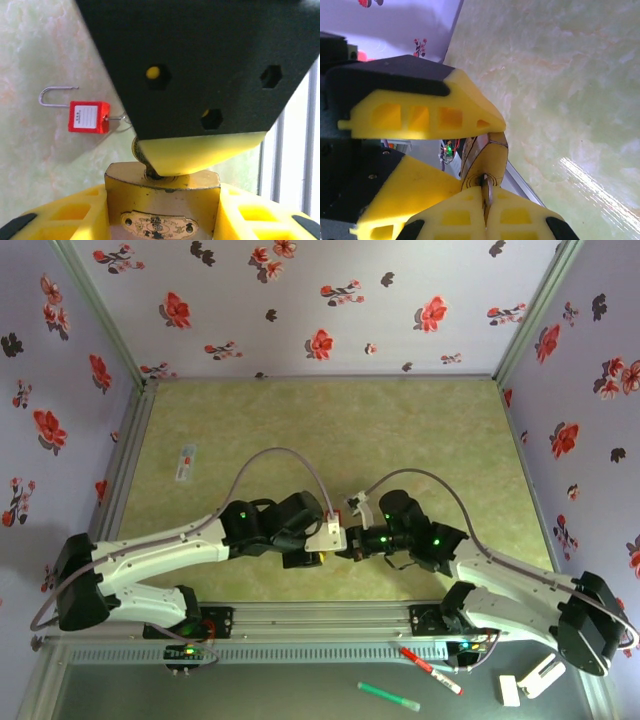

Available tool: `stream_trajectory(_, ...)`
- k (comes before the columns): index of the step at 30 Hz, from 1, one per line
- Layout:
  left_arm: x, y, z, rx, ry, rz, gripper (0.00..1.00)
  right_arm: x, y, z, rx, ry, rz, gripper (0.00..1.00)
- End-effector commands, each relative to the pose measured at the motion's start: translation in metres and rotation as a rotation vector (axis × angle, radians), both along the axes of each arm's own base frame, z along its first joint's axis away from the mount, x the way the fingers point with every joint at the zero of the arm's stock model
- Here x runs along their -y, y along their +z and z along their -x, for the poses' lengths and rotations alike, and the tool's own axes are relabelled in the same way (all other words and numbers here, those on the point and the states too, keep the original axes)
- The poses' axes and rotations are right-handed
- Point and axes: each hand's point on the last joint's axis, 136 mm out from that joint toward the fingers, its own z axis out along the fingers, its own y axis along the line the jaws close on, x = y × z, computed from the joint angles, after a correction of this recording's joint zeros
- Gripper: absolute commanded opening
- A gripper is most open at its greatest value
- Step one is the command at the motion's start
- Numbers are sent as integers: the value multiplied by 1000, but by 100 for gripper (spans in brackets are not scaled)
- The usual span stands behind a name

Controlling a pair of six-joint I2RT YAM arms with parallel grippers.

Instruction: Unlock with the key

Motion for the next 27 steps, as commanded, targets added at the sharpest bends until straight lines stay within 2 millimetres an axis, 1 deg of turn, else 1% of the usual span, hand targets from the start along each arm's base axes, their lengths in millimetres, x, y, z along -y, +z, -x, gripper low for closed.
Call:
stream_trajectory(1,87,114,3,293,-148,494,0,-10,-7,-11,-106,-81,-19,0)
stream_trajectory(4,87,99,-19,506,-76,426,0,-14,9,-33,-242,-229,-137,0)
stream_trajectory(6,87,83,-32,616,-40,371,0,-15,25,-46,-341,-309,-251,0)
stream_trajectory(8,88,65,-38,666,-34,328,0,-16,35,-53,-400,-352,-303,0)
stream_trajectory(9,90,59,-39,693,-24,322,0,-15,37,-56,-421,-373,-306,0)
stream_trajectory(11,88,51,-43,710,1,314,0,-13,35,-58,-456,-409,-300,0)
stream_trajectory(13,85,48,-46,692,36,329,0,-10,32,-58,-456,-420,-287,0)
stream_trajectory(15,78,50,-52,632,87,348,0,-1,15,-57,-466,-456,-223,0)
stream_trajectory(16,73,51,-55,598,111,361,0,3,11,-57,-467,-469,-209,6)
stream_trajectory(17,69,54,-57,546,132,379,0,8,7,-57,-468,-478,-190,20)
stream_trajectory(18,63,58,-60,493,162,400,0,14,6,-59,-458,-491,-176,36)
stream_trajectory(19,59,62,-63,441,187,417,0,20,6,-61,-445,-504,-160,47)
stream_trajectory(20,53,65,-67,373,222,438,0,29,6,-62,-422,-524,-135,61)
stream_trajectory(21,48,69,-70,301,254,466,0,39,6,-65,-394,-552,-102,69)
stream_trajectory(22,44,73,-72,232,276,496,0,47,7,-67,-363,-576,-75,74)
stream_trajectory(24,36,80,-79,107,355,547,0,67,9,-71,-296,-624,-11,81)
stream_trajectory(27,23,85,-92,16,471,560,0,81,13,-73,-222,-658,18,84)
